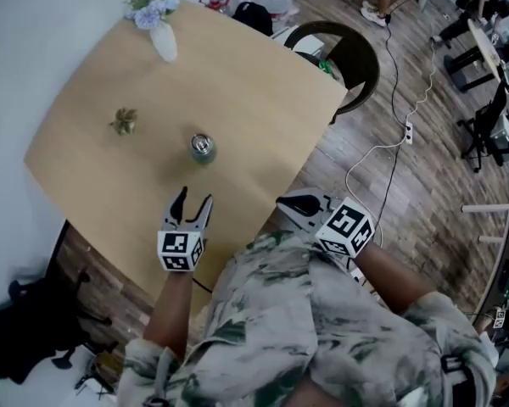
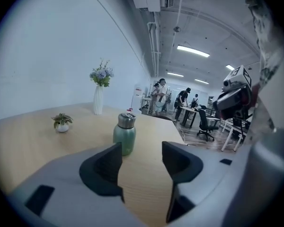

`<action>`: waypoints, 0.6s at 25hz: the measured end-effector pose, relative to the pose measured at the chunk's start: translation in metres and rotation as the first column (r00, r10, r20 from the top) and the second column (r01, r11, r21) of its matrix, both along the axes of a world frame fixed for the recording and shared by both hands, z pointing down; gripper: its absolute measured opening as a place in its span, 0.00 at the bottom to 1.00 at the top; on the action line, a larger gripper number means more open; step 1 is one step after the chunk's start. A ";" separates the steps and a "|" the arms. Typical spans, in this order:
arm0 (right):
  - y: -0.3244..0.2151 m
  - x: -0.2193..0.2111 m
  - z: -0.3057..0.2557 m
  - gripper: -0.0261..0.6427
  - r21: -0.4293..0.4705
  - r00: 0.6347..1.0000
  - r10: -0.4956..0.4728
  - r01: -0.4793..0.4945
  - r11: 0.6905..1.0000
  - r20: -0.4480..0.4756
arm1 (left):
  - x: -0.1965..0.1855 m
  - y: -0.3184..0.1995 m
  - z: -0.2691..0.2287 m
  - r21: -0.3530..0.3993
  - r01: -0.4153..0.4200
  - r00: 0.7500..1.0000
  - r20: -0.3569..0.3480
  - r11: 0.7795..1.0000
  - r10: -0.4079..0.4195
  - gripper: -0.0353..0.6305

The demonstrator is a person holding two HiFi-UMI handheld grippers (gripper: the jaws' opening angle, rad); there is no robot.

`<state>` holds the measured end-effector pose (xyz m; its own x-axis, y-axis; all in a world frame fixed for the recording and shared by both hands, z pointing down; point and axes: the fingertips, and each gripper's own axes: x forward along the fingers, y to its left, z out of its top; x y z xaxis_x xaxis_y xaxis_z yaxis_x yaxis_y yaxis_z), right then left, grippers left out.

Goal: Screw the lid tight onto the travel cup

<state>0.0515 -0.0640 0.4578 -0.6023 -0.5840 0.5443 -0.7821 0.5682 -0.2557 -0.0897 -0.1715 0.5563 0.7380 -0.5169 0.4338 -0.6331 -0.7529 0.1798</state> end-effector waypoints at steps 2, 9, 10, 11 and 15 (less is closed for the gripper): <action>0.003 -0.001 -0.005 0.07 0.019 1.000 -0.024 0.024 1.000 0.012 | 0.006 0.018 -0.020 0.006 -0.008 1.000 -0.007 1.000 0.008 0.43; 0.021 0.005 -0.017 0.07 0.068 0.995 -0.081 0.077 0.995 0.061 | 0.048 0.087 -0.072 -0.105 -0.077 0.993 -0.097 0.992 0.067 0.18; 0.025 0.005 -0.019 0.07 0.074 0.994 -0.090 0.085 0.994 0.069 | 0.053 0.096 -0.079 -0.123 -0.088 0.991 -0.112 0.989 0.074 0.15; 0.028 0.005 -0.020 0.07 0.080 0.992 -0.101 0.095 0.992 0.077 | 0.057 0.104 -0.086 -0.136 -0.094 0.990 -0.120 0.986 0.078 0.15; 0.043 0.009 -0.024 0.07 0.102 0.985 -0.142 0.132 0.986 0.098 | 0.069 0.131 -0.104 -0.165 -0.099 0.990 -0.114 0.981 0.080 0.11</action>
